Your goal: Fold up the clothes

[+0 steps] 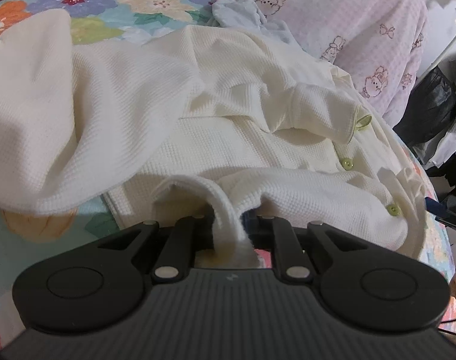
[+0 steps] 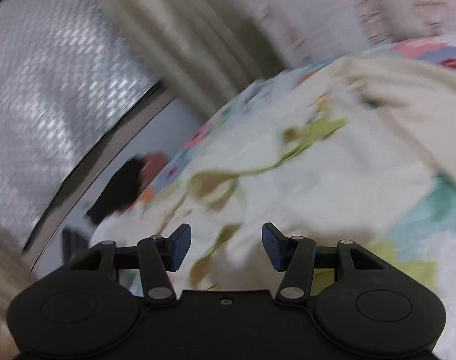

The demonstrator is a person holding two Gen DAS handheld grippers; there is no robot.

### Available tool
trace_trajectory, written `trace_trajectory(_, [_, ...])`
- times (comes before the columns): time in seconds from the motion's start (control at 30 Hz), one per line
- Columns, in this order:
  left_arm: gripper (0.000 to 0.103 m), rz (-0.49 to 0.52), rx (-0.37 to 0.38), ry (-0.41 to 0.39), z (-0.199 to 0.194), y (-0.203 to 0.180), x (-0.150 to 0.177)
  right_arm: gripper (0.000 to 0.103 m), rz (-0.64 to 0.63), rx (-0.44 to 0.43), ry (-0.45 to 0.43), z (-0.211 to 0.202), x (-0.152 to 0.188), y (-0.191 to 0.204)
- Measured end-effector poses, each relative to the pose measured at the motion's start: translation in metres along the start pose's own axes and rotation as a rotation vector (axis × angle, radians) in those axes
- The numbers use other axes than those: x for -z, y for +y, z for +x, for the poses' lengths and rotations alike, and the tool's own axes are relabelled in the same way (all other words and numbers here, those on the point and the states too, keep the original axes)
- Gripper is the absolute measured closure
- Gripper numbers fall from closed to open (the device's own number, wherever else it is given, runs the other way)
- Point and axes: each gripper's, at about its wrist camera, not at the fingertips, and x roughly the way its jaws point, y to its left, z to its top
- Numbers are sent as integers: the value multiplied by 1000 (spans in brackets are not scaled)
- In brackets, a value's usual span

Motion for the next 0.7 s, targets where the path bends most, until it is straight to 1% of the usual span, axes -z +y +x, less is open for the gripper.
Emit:
trace_trajectory(0.13, [91, 5, -5, -1, 1, -2, 0, 45, 83, 93, -38, -24, -2, -20])
trace_trajectory(0.23, [91, 16, -13, -3, 1, -3, 1, 45, 62, 195, 0, -29, 2, -29])
trace_trajectory(0.3, [91, 21, -17, -5, 1, -4, 2, 45, 58, 219, 22, -24, 6, -40])
trace_trajectory(0.37, [91, 28, -22, -8, 1, -5, 2, 45, 64, 228, 21, -10, 9, -46])
trace_trajectory(0.4, [91, 34, -27, -11, 2, -6, 2, 45, 53, 255, 9, -3, 10, -46])
trace_trajectory(0.43, [91, 40, -31, -14, 2, -7, 2, 47, 14, 277, -8, 4, 11, -43])
trace_trajectory(0.47, [92, 48, -38, -16, 2, -9, 2, 71, -26, 298, -25, 11, 11, -40])
trace_trajectory(0.5, [92, 53, -48, -18, 0, -12, 2, 88, -59, 307, -28, 17, 10, -35])
trace_trajectory(0.53, [93, 53, -51, -22, -5, -16, 2, 92, -61, 326, -30, 20, 9, -32])
trace_trajectory(0.57, [93, 41, -36, -30, -14, -20, 4, 92, -44, 332, -51, 12, 8, -28])
trace_trajectory(0.63, [93, -15, 28, -44, -40, -30, 12, 92, -7, 342, -94, -6, 5, -20])
trace_trajectory(0.7, [93, 1, 57, -57, -68, -47, 19, 93, -10, 355, -111, -31, -2, -8])
